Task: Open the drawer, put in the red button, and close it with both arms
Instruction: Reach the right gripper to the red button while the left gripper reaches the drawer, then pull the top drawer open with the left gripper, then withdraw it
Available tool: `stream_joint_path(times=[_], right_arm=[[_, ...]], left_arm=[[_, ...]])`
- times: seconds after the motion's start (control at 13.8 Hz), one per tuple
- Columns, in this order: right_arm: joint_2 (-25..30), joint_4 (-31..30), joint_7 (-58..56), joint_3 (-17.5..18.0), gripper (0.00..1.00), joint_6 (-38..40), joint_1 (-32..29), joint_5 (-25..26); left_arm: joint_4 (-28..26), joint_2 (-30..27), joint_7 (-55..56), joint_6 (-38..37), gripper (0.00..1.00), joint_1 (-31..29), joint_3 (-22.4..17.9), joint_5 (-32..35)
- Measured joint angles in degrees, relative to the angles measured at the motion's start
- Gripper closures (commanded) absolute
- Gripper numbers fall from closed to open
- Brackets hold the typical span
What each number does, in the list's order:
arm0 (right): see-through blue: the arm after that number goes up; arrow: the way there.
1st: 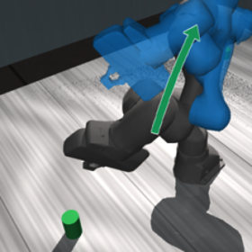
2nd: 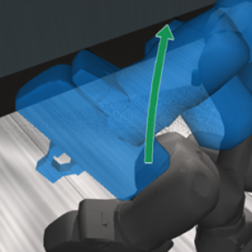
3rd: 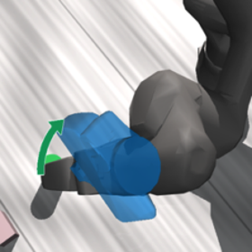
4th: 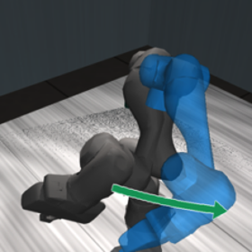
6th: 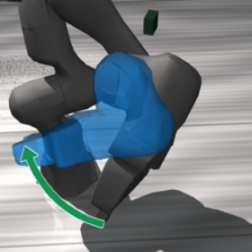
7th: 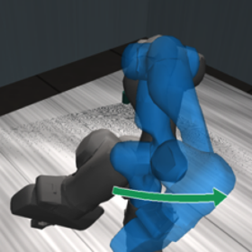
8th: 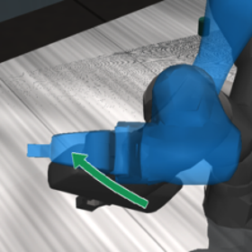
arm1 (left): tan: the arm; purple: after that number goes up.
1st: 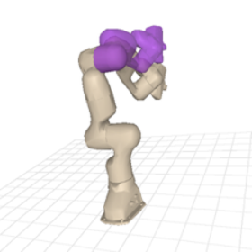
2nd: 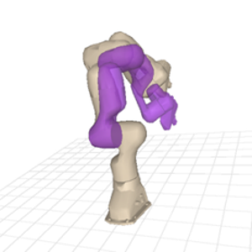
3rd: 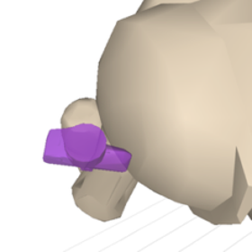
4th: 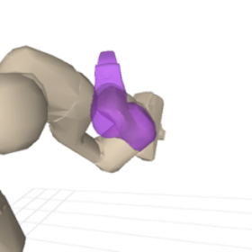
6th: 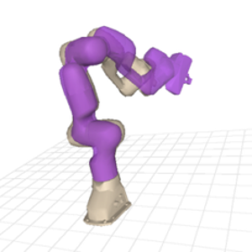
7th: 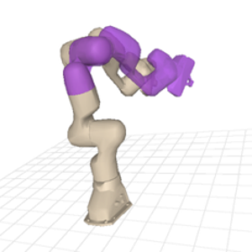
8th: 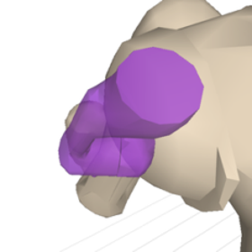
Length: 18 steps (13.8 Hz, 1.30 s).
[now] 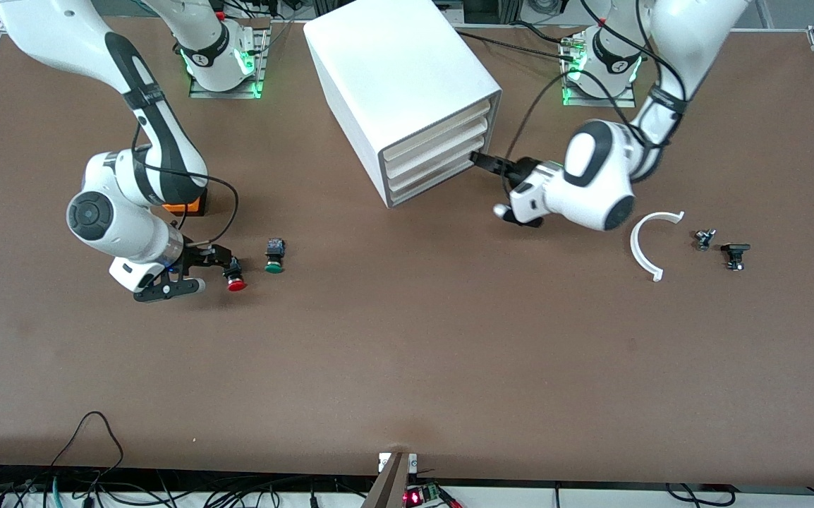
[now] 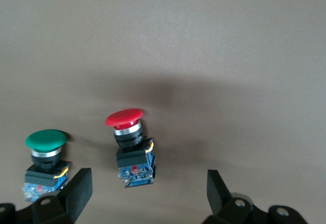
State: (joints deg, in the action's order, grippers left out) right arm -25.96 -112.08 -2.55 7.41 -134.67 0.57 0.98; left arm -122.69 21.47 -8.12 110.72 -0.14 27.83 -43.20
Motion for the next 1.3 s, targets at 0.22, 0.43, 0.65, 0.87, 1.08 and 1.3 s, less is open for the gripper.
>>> stream_joint_path(times=[0.22,0.43,0.65,0.87,1.08,1.3], right_arm=[[-0.9,-0.2,-0.3,0.1,0.00,-0.7,1.0,0.0],[-0.9,-2.9,-0.3,0.1,0.00,-4.5,2.3,0.0],[-1.1,-5.7,-1.2,0.0,0.00,-7.8,2.4,0.1],[-1.3,-6.2,-2.6,0.0,0.00,-8.4,2.4,0.1],[-1.5,-7.0,-2.7,-0.1,0.00,-10.0,2.4,0.1],[-2.0,-7.7,-2.7,-0.1,0.05,-11.2,2.4,0.1]], left_arm=[[-1.3,-0.1,0.0,0.7,0.04,0.2,2.4,-1.2],[-2.8,-0.2,-0.1,2.4,0.75,0.0,4.3,-2.5],[-3.3,-0.2,-0.1,4.3,1.00,-0.5,5.3,-2.6],[-3.1,-1.4,-0.3,5.3,1.00,-2.6,5.2,-3.2],[-2.5,-3.2,-5.3,8.8,1.00,-5.4,1.4,-2.4],[-0.5,-3.5,-8.0,9.2,0.47,-6.0,-1.6,-2.0]])
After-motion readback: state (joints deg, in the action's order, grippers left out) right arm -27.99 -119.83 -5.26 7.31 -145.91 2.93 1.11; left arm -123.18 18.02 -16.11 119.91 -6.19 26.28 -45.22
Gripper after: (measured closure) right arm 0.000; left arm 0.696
